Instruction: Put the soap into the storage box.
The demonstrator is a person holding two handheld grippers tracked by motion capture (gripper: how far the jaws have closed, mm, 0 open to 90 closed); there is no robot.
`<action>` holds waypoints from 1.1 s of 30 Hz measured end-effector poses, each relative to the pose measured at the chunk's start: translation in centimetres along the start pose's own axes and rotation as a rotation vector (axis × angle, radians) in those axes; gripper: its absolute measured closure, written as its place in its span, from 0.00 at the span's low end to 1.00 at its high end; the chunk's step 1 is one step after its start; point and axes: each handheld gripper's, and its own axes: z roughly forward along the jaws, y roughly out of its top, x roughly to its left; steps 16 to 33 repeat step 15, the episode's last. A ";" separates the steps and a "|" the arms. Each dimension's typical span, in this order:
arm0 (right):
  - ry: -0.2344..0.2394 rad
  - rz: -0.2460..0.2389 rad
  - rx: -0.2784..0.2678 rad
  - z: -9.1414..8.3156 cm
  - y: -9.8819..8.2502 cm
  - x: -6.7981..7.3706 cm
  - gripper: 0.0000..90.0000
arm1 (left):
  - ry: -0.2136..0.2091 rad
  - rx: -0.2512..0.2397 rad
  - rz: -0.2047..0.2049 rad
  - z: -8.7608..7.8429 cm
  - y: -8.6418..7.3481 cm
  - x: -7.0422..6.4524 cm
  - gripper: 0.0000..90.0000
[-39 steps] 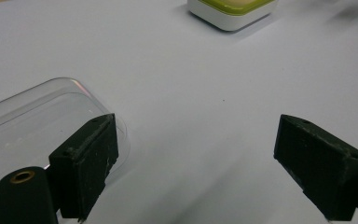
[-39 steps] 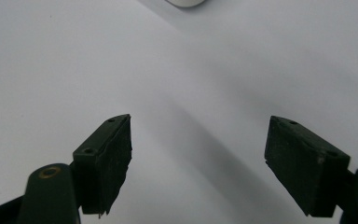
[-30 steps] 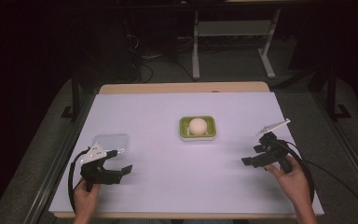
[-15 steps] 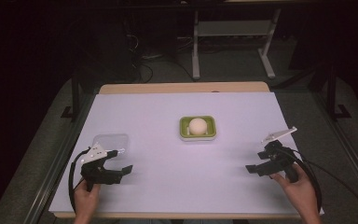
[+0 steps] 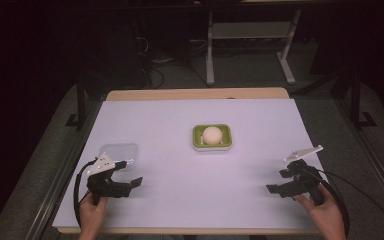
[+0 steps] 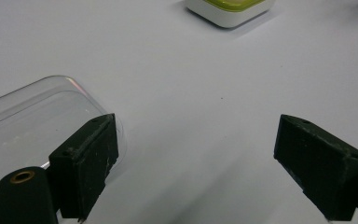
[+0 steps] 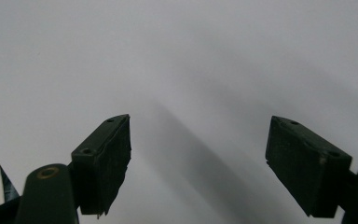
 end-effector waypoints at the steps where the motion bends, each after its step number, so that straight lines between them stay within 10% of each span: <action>1: 0.000 -0.001 -0.001 0.0 -0.1 0.2 0.24 | 0.001 0.000 0.003 0.0 0.0 0.0 0.14; 33: -0.009 -0.032 -0.016 0.2 -0.4 0.9 0.24 | 0.001 0.002 -0.007 -0.1 -0.1 0.3 0.14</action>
